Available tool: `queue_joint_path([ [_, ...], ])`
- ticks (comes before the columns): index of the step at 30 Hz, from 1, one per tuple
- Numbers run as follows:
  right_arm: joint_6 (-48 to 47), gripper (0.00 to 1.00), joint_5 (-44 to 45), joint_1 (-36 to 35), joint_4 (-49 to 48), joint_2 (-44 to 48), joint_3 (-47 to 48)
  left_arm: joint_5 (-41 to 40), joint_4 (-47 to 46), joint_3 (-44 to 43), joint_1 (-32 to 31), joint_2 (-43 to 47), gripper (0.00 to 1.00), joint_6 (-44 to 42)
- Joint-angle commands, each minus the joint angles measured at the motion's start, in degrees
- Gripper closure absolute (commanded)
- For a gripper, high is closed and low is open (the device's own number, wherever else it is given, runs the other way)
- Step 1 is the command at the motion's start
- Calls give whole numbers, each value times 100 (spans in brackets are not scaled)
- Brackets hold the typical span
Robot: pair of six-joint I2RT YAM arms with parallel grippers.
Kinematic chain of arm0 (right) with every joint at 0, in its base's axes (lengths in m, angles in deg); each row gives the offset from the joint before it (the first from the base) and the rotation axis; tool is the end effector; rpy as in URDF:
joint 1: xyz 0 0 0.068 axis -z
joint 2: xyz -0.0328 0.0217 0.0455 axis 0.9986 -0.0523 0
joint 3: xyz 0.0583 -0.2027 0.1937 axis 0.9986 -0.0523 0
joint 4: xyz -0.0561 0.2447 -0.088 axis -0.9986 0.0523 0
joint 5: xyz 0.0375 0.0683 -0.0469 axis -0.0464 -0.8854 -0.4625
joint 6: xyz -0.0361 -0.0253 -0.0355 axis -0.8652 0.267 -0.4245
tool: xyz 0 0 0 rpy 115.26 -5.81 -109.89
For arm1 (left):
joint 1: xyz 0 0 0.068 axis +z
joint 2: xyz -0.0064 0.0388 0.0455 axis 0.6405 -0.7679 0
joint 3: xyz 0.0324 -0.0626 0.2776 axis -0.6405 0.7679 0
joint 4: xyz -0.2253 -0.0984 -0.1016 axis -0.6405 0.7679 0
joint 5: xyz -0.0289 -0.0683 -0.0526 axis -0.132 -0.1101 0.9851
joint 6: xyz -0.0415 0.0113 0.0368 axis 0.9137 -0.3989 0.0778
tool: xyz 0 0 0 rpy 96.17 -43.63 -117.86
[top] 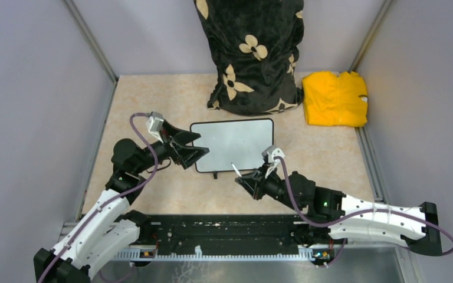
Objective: Write a sentence on the whiteboard
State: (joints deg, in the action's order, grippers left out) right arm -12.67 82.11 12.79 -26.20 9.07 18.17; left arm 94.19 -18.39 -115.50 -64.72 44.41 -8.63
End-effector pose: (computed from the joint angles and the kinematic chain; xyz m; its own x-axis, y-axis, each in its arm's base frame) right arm 0.0562 0.1474 0.2883 -0.3722 0.1075 -0.9219 -0.7150 0.6001 0.3586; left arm 0.1529 -0.0937 0.3309 -0.2828 -0.3225 -0.9033 0.7849 0.4635 -0.4112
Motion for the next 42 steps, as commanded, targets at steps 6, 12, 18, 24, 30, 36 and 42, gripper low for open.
queue_joint_path([
  [6,-555,100,-352,-6,-1855,-369,291,2660,-1892,32,-375,-494,2,861],
  [12,-676,100,-497,-13,-2603,-649,227,2947,-2042,-16,-686,-656,3,937],
  [18,-922,100,-985,-11,-3172,-880,243,2950,-2041,3,-702,-580,7,967],
  [24,-1067,100,-1431,-14,-3351,-1129,361,2976,-2131,6,-697,-579,13,1076],
  [30,-1006,100,-1598,-7,-3417,-1221,354,3058,-2289,17,-696,-613,19,1203],
  [36,-930,100,-1748,-18,-3442,-1299,370,3135,-2393,26,-702,-662,32,1278],
  [42,-928,100,-1707,-8,-3440,-1326,370,3212,-2438,26,-706,-684,49,1308],
])
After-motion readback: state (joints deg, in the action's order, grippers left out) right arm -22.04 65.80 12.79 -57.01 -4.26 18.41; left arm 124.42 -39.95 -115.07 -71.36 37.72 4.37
